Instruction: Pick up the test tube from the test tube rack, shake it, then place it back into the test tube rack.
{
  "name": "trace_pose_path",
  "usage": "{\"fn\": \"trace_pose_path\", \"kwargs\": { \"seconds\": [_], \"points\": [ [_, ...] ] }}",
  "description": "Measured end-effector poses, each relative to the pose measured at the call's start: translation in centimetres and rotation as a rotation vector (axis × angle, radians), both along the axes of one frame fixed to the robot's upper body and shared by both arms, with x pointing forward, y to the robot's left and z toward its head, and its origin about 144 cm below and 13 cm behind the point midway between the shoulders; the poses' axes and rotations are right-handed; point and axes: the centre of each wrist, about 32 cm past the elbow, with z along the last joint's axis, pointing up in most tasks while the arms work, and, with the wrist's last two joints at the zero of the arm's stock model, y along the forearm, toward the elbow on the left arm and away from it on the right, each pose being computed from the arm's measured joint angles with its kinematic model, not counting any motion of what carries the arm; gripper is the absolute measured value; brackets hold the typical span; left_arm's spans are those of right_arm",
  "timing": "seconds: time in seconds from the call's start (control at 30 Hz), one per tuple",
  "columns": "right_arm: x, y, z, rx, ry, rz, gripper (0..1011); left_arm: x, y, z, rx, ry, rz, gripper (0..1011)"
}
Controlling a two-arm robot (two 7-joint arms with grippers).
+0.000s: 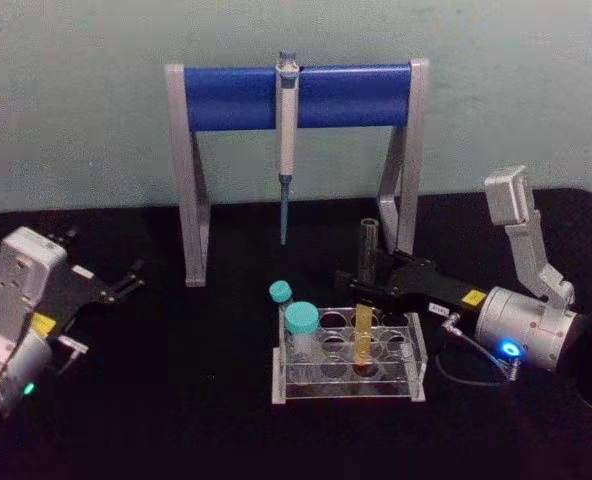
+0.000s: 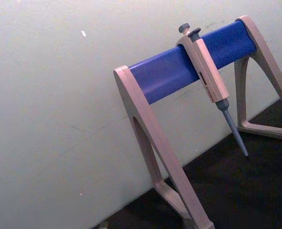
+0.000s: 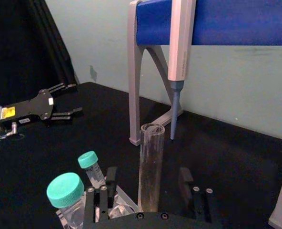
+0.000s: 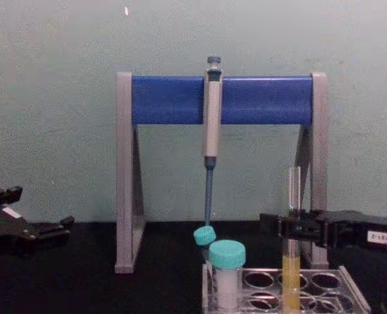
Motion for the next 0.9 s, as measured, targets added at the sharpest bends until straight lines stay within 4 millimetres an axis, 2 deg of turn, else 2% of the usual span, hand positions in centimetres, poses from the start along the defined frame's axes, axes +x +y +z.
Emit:
{"fn": "trace_pose_path", "kwargs": {
  "seconds": [0.17,0.2,0.67,0.9],
  "points": [
    [-0.01,-0.02,0.01,0.000,0.000,0.000,741,0.00,0.00,0.00,0.000,0.000,0.000,1010],
    [-0.01,-0.03,0.01,0.000,0.000,-0.001,686,0.00,0.00,0.00,0.000,0.000,0.000,1010],
    [-0.04,-0.04,0.02,0.000,0.001,-0.001,241,0.00,0.00,0.00,0.000,0.000,0.000,1010],
    [-0.04,-0.03,0.02,0.000,0.001,-0.001,223,0.00,0.00,0.00,0.000,0.000,0.000,1009]
  ]
}}
